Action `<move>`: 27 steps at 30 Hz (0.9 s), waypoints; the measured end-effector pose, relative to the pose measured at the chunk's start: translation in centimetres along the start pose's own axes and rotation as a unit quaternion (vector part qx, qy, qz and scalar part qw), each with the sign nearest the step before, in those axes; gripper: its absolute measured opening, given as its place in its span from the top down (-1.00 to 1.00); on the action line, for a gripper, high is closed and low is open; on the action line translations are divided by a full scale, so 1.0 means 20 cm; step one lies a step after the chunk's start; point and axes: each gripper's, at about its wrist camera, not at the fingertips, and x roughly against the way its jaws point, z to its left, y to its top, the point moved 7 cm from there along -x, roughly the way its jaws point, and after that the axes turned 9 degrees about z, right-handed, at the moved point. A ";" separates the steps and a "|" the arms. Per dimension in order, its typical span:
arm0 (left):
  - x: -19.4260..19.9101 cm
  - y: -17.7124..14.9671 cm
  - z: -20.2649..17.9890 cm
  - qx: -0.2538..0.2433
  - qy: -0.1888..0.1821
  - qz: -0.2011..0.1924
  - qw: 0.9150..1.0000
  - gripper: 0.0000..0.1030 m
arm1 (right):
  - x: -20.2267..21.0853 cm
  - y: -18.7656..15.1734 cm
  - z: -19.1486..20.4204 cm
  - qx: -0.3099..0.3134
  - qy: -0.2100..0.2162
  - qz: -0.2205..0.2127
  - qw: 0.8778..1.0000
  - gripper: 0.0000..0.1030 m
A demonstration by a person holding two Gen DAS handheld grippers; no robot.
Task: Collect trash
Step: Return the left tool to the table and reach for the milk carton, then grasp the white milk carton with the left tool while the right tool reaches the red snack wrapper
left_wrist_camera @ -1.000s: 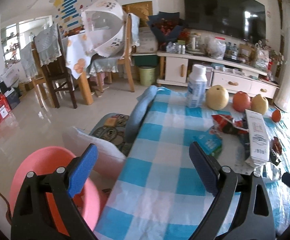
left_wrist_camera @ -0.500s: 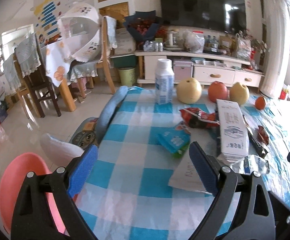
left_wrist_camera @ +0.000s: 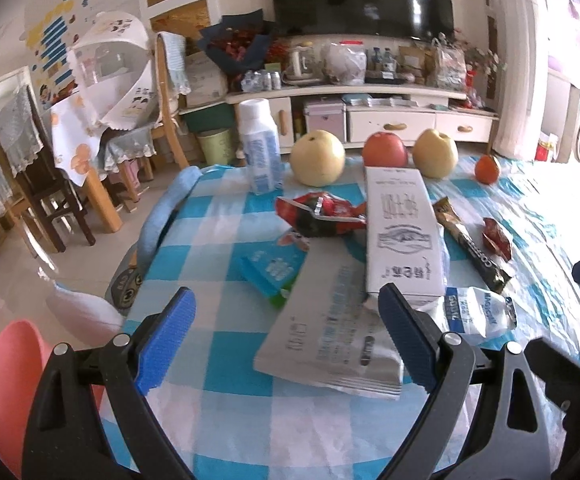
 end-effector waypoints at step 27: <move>-0.05 0.06 -0.35 -0.082 -0.021 -0.017 0.996 -0.80 | -0.07 -0.01 -0.24 -0.022 -0.020 0.028 0.999 -0.81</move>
